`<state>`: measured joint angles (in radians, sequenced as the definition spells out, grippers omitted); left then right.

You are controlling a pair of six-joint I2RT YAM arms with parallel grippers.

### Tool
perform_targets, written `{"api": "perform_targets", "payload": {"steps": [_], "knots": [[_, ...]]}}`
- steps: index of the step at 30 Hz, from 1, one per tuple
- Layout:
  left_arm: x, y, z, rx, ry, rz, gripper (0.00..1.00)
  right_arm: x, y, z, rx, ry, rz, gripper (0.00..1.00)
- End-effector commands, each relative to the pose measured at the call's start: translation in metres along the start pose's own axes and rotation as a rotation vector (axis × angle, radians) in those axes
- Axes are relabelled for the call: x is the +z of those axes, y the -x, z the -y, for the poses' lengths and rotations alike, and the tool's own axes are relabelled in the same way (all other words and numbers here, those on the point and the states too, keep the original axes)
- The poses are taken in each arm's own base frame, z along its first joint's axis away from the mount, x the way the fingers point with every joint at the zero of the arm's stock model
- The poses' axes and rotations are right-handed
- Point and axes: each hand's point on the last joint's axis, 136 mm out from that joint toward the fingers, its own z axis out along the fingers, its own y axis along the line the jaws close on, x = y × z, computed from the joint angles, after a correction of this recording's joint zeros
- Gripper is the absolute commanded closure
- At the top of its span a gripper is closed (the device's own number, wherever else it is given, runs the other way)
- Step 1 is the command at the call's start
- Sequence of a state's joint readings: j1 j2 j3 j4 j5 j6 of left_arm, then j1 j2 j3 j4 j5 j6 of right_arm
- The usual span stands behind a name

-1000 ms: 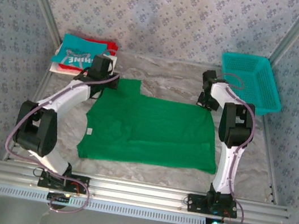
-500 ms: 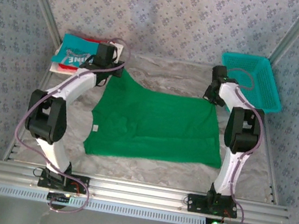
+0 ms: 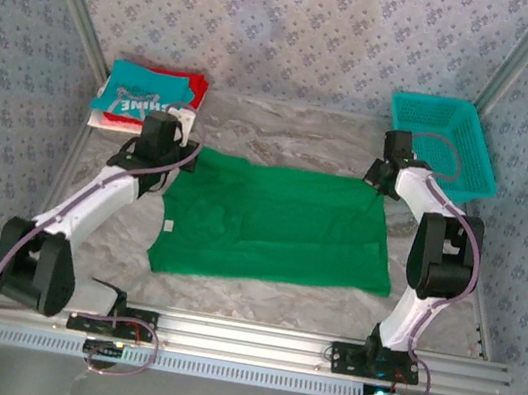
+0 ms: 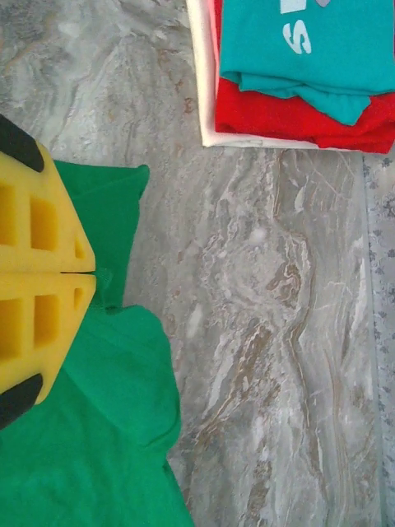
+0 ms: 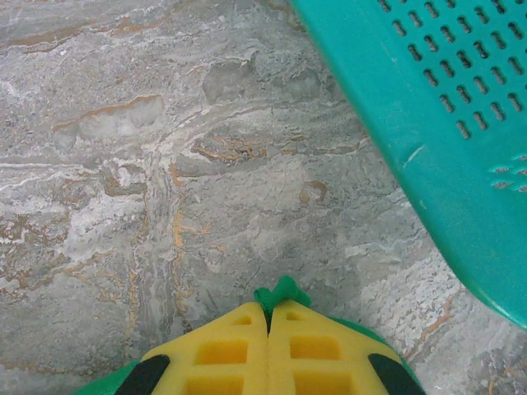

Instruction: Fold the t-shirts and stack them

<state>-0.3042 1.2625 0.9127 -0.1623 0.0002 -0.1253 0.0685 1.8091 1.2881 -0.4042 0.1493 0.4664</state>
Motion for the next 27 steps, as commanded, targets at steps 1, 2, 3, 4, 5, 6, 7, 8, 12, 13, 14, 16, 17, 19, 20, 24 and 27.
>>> {"api": "perform_targets", "payload": {"steps": [1, 2, 3, 4, 5, 6, 7, 8, 12, 13, 14, 16, 17, 19, 20, 24, 27], "knots": [[-0.012, -0.004, 0.005, -0.023, -0.018, 0.004, 1.0, -0.006, 0.013, -0.001, -0.027, 0.026, 0.056, 1.0], [-0.013, -0.007, 0.006, -0.025, -0.02, -0.003, 1.0, -0.005, 0.014, -0.002, -0.031, 0.03, 0.058, 1.0], [-0.015, -0.009, 0.006, -0.028, -0.021, -0.008, 1.0, -0.004, 0.016, -0.004, -0.037, 0.038, 0.062, 1.0], [-0.018, -0.011, 0.009, -0.029, -0.029, -0.014, 1.0, -0.003, 0.018, -0.006, -0.046, 0.045, 0.063, 1.0], [-0.02, -0.012, 0.012, -0.031, -0.037, -0.019, 1.0, -0.003, 0.02, -0.007, -0.052, 0.047, 0.068, 1.0], [-0.023, -0.013, 0.014, -0.03, -0.042, -0.022, 1.0, -0.003, 0.022, -0.009, -0.057, 0.052, 0.075, 1.0], [-0.026, -0.014, 0.016, -0.029, -0.047, -0.023, 1.0, -0.002, 0.024, -0.01, -0.059, 0.055, 0.085, 1.0], [-0.028, -0.015, 0.018, -0.027, -0.05, -0.026, 1.0, -0.001, 0.026, -0.01, -0.06, 0.058, 0.09, 1.0], [-0.036, -0.022, 0.023, -0.029, -0.062, -0.051, 1.0, -0.004, 0.026, -0.011, -0.048, 0.07, 0.098, 1.0], [-0.038, -0.025, 0.024, -0.031, -0.061, -0.061, 1.0, -0.007, 0.025, -0.01, -0.043, 0.072, 0.1, 1.0], [-0.039, -0.028, 0.023, -0.035, -0.057, -0.069, 1.0, -0.01, 0.024, -0.008, -0.035, 0.068, 0.104, 1.0], [-0.041, -0.036, 0.021, -0.046, -0.047, -0.084, 1.0, -0.016, 0.019, 0.0, -0.01, 0.043, 0.111, 1.0], [-0.042, -0.04, 0.02, -0.056, -0.045, -0.091, 1.0, -0.019, 0.016, 0.004, 0.003, 0.032, 0.11, 1.0], [-0.044, -0.05, 0.019, -0.075, -0.042, -0.106, 1.0, -0.021, 0.003, 0.013, 0.022, 0.014, 0.091, 1.0], [-0.045, -0.055, 0.019, -0.088, -0.044, -0.116, 1.0, -0.024, -0.001, 0.014, 0.023, 0.02, 0.088, 1.0], [-0.05, -0.07, 0.023, -0.115, -0.065, -0.153, 1.0, -0.028, -0.009, 0.017, 0.016, 0.017, 0.073, 1.0], [-0.057, -0.074, 0.026, -0.134, -0.085, -0.174, 1.0, -0.028, -0.011, 0.019, 0.01, 0.007, 0.06, 1.0]]}}
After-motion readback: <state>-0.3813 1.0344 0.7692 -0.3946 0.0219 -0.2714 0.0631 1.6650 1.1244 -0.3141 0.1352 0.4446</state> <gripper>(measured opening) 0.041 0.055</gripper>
